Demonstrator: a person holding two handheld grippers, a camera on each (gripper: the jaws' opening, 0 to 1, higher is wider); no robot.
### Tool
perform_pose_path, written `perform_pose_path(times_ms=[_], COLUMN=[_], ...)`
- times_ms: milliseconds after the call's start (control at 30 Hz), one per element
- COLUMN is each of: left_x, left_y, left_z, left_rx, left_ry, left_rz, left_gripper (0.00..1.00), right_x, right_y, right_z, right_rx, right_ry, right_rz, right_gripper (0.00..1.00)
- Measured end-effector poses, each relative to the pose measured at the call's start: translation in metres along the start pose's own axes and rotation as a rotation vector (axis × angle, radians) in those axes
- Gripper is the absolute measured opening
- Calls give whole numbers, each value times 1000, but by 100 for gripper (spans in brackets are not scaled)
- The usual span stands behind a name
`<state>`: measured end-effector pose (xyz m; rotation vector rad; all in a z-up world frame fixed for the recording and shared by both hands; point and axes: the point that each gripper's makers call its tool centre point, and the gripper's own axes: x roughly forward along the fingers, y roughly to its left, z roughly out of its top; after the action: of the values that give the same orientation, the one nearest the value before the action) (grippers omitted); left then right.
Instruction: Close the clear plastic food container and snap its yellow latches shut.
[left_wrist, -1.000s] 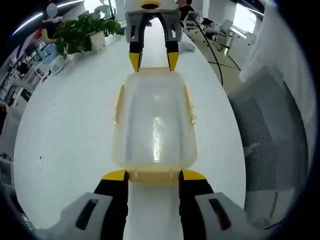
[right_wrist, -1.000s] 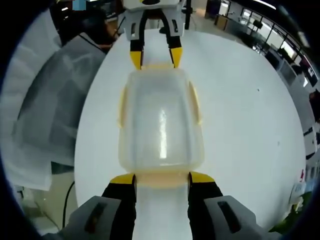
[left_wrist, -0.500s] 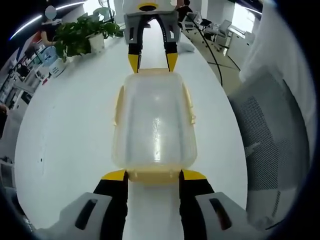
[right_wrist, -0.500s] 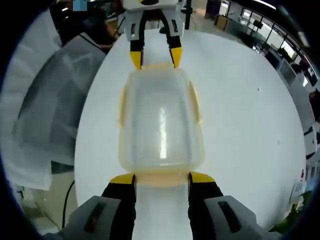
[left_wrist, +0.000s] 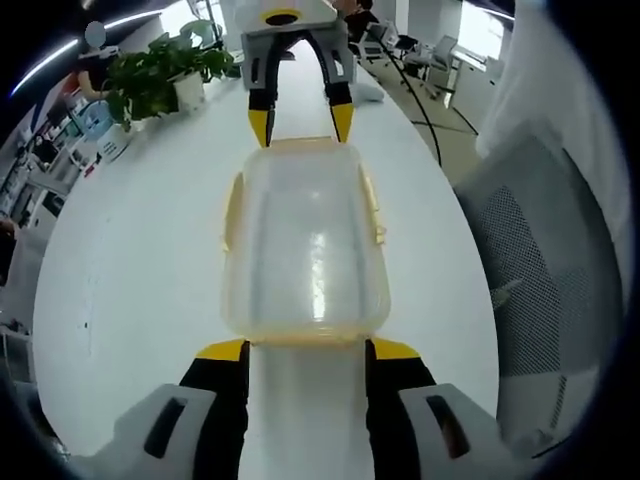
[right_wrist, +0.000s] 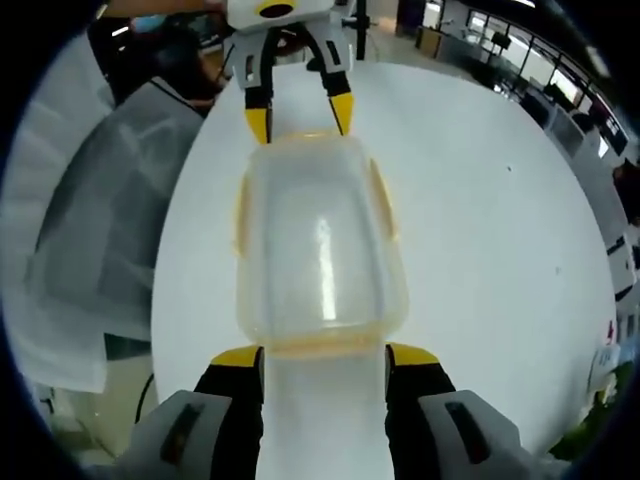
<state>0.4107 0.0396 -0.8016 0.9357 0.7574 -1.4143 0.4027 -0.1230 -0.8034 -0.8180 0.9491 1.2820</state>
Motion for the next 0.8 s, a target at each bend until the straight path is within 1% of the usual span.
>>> perform_pose_path(times_ms=[100,167,200,233,300,400,433,467,567,600,633,700,733,800], left_x=[-3,-6,-9,-10,-12,-16,-16,-17,-20,-21,-22,-22,-22,-22], left_y=[0,1,2,3,5,5,5,5,6,7,7,7,6,9], left_z=[0,3,4,4,3,4,2,3,5,7,7,10,10,8], left_rx=[-14,-54,-55,-60,-89,-114,-139,-146,-195,-210,-239,-255,-253,-272], left_ry=[-2,-24,-37,-36,-39,-58,-56,-57,-71,-82,-86,-104,-100,-79], left_rz=[6,8,16,21,33,45,51,51,67,70,77,88,88,120], left_gripper=[46,46,46,46,46,46,46,46,46,47,47,48,48,48], right_x=[-2,-5,-6,-7,-9,-11,-12,-12,-13,-14,-13,-13,-13,-13], right_y=[1,0,1,2,2,2,2,2,2,2,3,5,5,4], right_z=[1,1,1,4,3,4,5,5,6,5,7,9,8,7], right_rx=[4,16,41,58,90,90,88,95,117,137,156,231,230,236], right_ry=[1,0,-5,-24,-32,-29,-29,-32,-37,-31,-41,-51,-47,-41], right_rz=[-1,-7,-4,-1,-2,-13,-13,-13,-18,-19,-17,-14,-15,-32], right_gripper=[47,47,47,47,47,47,46,46,46,46,46,45,43,39])
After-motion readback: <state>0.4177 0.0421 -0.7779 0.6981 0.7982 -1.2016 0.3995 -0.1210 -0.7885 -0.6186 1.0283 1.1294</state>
